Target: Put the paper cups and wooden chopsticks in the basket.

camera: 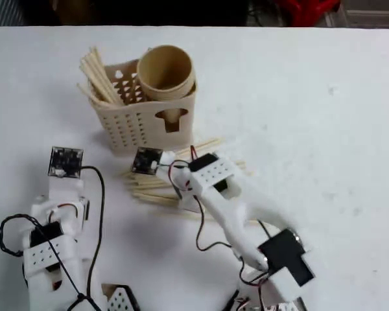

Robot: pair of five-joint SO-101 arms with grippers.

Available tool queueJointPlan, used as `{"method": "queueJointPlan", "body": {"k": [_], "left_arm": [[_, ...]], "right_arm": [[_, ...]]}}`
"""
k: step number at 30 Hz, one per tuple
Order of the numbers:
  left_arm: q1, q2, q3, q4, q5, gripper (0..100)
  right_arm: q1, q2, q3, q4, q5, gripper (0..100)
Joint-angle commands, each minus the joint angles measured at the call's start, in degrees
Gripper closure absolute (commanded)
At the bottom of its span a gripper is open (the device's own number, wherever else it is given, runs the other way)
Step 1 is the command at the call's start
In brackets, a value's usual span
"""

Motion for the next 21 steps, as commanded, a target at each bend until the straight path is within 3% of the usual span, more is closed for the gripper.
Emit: {"method": "queueJointPlan", "body": {"k": [1,7,13,21], "left_arm": [[-0.4,-1.1,-0.4,-1.0,0.5,83],[-0.4,-1.1,-0.4,-1.0,0.5,83],[-0.4,-1.1,-0.4,-1.0,0.5,83],[-0.4,-1.1,-0.4,-1.0,0.5,83]], "right_arm": [[0.1,2.2,-2.5,-0.9,-0.5,86.5],[0.0,5.4,-2.7,-1.0,-0.9,86.9],[0.2,4.1,-2.4,-0.8,-2.0,98.1],[-0.2,-14.1,-2.3,5.8,-9.8,98.1]]}}
